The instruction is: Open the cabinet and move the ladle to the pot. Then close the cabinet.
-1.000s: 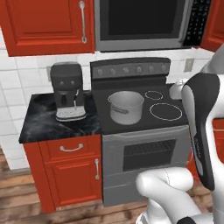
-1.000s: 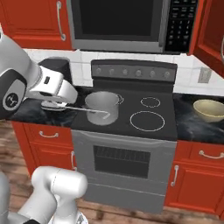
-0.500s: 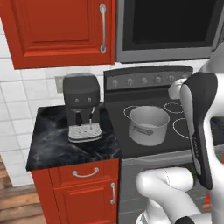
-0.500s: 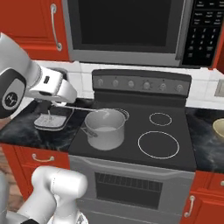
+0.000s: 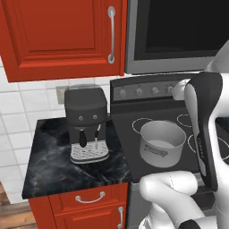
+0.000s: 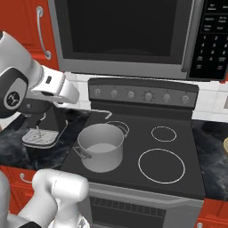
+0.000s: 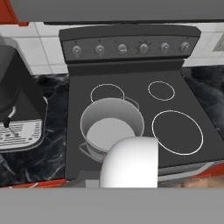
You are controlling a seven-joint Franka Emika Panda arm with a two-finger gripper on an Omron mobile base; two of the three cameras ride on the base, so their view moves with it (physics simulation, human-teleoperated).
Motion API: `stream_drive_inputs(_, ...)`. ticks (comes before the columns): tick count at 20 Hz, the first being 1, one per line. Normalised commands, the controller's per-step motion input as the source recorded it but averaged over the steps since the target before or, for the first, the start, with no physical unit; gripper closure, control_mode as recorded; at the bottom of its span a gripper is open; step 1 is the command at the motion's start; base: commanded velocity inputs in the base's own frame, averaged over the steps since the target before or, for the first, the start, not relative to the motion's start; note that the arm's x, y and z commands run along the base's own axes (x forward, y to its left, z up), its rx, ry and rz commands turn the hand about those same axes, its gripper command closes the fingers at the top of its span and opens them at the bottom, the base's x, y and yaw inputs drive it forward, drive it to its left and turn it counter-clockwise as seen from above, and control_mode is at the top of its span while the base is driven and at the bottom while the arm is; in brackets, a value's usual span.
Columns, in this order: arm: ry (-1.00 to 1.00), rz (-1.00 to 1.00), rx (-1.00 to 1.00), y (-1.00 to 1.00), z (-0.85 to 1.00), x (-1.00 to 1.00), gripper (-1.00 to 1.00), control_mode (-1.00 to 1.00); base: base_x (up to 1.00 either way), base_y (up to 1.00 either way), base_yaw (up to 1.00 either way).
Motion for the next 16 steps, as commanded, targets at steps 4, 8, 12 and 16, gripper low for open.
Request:
stream_drive_inputs(4,0.00,0.00,0.01,0.00,0.00,0.00,1.00,-1.00,0.17,0.00,0.00)
stream_drive_inputs(8,0.00,0.00,0.05,-0.02,-0.06,0.01,1.00,-1.00,0.00,0.00,0.00)
stream_drive_inputs(12,0.00,0.00,0.05,-0.11,-0.25,0.14,1.00,-1.00,0.00,0.00,0.00)
stream_drive_inputs(16,0.00,0.00,0.05,-0.06,-0.39,0.23,1.00,-1.00,0.00,0.00,0.00)
